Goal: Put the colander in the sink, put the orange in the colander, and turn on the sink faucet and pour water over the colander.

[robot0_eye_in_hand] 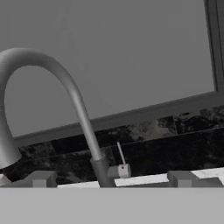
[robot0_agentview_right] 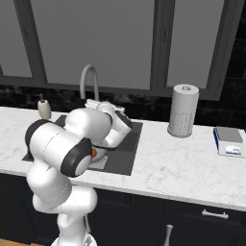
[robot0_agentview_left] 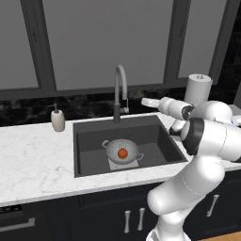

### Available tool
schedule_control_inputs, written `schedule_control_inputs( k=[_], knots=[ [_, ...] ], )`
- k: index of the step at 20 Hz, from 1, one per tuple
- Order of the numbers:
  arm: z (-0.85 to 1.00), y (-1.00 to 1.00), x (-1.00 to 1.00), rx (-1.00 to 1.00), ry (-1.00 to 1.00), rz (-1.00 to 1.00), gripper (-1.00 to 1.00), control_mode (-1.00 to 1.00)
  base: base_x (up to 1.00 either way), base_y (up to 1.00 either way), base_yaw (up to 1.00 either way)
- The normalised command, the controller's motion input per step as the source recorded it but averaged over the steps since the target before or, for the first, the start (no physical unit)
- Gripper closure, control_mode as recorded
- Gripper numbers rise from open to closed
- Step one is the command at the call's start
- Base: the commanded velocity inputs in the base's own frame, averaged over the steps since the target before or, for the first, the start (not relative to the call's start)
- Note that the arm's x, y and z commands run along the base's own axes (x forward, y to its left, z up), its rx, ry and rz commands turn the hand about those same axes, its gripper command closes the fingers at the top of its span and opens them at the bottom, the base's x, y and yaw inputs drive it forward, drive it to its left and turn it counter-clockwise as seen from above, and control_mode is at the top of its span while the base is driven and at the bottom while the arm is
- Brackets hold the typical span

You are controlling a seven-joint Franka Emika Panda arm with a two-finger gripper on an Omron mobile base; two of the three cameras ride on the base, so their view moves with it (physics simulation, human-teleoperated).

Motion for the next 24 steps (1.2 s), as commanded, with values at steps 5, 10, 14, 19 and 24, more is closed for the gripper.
schedule_control_inputs(
  k=[5,10,14,19,24],
  knots=[
    [-0.06,0.01,0.00,-0.07,-0.16,-0.01,-1.00,-1.00,0.00,0.00,0.00],
    [-0.32,0.15,0.00,-0.05,-0.10,-0.05,-1.00,-1.00,0.00,0.00,0.00],
    [-0.45,0.24,0.00,-0.04,-0.12,-0.08,-1.00,-1.00,0.00,0.00,0.00],
    [-0.37,0.30,0.00,0.00,-0.09,-0.11,-1.00,-1.00,0.00,0.00,0.00],
    [-0.08,0.14,0.03,0.00,-0.05,-0.07,-1.00,-1.00,0.00,0.00,0.00]
  ],
)
